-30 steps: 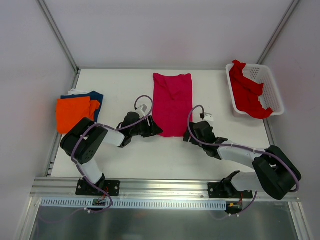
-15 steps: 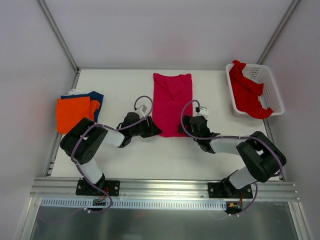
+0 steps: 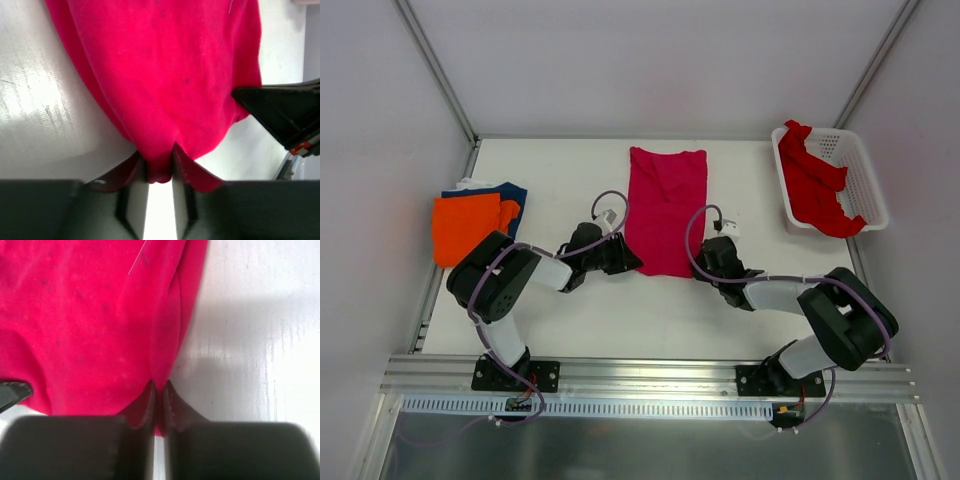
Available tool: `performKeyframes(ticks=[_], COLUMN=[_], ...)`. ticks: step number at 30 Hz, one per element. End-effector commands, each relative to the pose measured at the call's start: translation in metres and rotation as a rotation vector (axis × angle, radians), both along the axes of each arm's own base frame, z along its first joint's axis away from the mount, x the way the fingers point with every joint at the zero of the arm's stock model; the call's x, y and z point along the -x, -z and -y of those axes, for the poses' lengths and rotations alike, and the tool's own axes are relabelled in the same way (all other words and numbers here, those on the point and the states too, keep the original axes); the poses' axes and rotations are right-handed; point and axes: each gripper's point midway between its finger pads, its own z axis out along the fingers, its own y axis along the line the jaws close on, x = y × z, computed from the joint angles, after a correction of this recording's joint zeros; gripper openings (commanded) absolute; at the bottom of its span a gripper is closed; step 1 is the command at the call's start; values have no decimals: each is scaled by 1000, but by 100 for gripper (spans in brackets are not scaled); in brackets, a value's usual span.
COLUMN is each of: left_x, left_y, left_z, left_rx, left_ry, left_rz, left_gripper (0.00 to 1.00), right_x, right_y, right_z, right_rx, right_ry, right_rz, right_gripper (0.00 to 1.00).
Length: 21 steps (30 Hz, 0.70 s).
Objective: Fold and stack the t-shirts
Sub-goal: Grab one side of the 2/3 rectangular tshirt with both arms
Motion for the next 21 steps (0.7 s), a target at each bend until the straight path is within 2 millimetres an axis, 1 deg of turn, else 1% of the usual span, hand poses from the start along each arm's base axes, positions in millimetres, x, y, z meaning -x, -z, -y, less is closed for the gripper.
performKeyframes(ticks=[1, 2, 6, 8, 9, 10, 11, 12, 13, 15, 16, 17, 19, 20, 21], left_x=[30, 29, 34, 42, 44, 53, 56, 62, 66, 78, 89, 92, 100, 104, 110], left_y=[54, 53, 52, 52, 51, 55, 51, 52, 52, 48, 52, 45, 41, 40, 38], left_z=[-24, -23, -25, -28, -30, -36, -38, -42, -44, -48, -52, -49, -51, -51, -47], left_rx=[-151, -146, -143, -145, -149, -165, -166, -182, -188, -196, -213, -203, -218, -223, -225], left_ry=[16, 20, 25, 31, 31, 31, 30, 28, 29, 31, 33, 46, 42, 38, 52], left_rz=[-164, -162, -166, -172, -170, -191, -184, -202, -208, -211, -235, -215, -219, -228, -228], left_gripper=[21, 0, 0, 0, 0, 0, 0, 0, 0, 0, 0, 0, 0, 0, 0], right_x=[42, 42, 47, 53, 55, 59, 60, 64, 64, 77, 82, 87, 98, 101, 105], right_y=[42, 43, 44, 44, 41, 36, 31, 28, 16, 13, 6, 3, 4, -2, -2], right_z=[20, 20, 19, 22, 22, 25, 26, 25, 22, 27, 29, 28, 33, 30, 31], right_rx=[94, 96, 101, 116, 127, 137, 140, 150, 133, 164, 167, 169, 191, 180, 182], right_ry=[-31, -32, -47, -50, -52, -51, -50, -57, -62, -70, -73, -75, -82, -88, -90], right_rz=[-193, -194, -214, -235, -233, -233, -226, -219, -191, -205, -199, -191, -206, -188, -191], right_gripper=[2, 0, 1, 0, 1, 1, 0, 1, 1, 0, 1, 1, 1, 0, 1])
